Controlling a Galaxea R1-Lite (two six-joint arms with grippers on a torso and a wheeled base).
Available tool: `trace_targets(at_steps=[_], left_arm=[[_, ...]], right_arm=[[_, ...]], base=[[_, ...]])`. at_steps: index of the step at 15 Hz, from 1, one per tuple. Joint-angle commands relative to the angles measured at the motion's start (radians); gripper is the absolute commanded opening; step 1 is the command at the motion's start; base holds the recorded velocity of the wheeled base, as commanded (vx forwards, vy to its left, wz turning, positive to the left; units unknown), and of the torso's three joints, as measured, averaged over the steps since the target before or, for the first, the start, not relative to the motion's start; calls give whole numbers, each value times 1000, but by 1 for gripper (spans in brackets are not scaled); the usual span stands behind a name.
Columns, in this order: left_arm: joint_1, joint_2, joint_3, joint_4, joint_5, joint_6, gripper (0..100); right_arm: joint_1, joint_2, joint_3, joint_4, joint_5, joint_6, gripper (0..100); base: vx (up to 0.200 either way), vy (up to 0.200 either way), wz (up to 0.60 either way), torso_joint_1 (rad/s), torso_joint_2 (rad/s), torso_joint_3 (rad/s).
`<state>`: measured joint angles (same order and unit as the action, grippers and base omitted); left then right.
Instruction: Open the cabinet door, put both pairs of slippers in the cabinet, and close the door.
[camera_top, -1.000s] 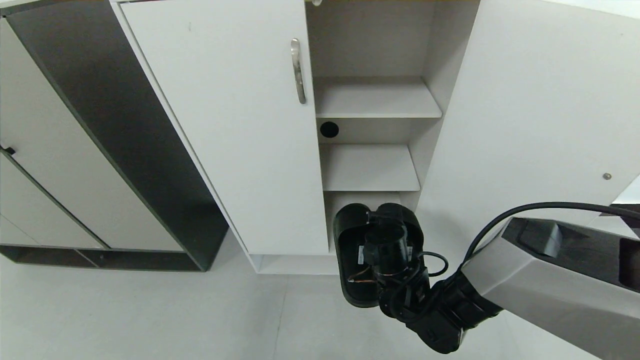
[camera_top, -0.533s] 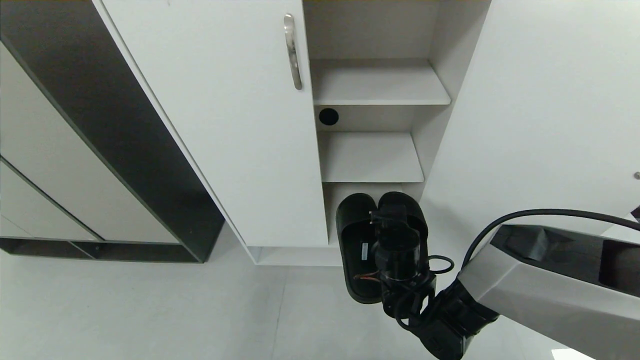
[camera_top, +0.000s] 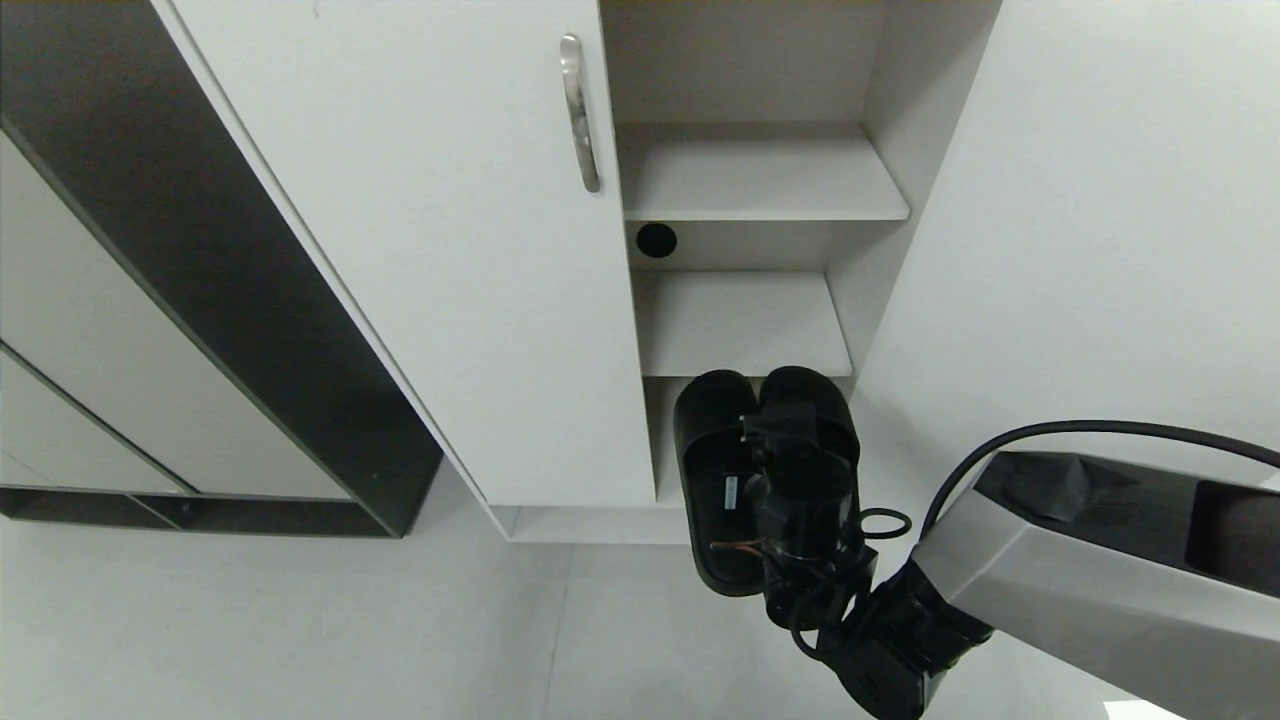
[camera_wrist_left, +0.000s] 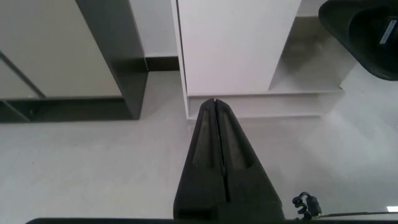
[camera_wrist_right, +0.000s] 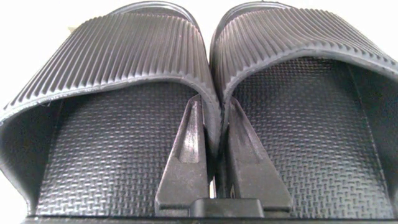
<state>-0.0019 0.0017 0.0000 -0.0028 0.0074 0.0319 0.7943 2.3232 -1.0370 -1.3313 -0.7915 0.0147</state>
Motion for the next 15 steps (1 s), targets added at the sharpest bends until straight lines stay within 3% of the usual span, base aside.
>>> trace_targets(at_steps=[1,9,15], left_arm=[[0,1,0,0,0,0,0],[0,0,0,0,-1,0,0],[0,1,0,0,0,-1,0]], right_arm=[[2,-1,3,-16,0,-13,0],[-1,13,-3,-14,1,-18,0],[-32,25,-77,57,12,-16,0]], base=[[200,0,0,7,7,-2],[200,0,0,3,1,2],[0,0,0,0,0,0]])
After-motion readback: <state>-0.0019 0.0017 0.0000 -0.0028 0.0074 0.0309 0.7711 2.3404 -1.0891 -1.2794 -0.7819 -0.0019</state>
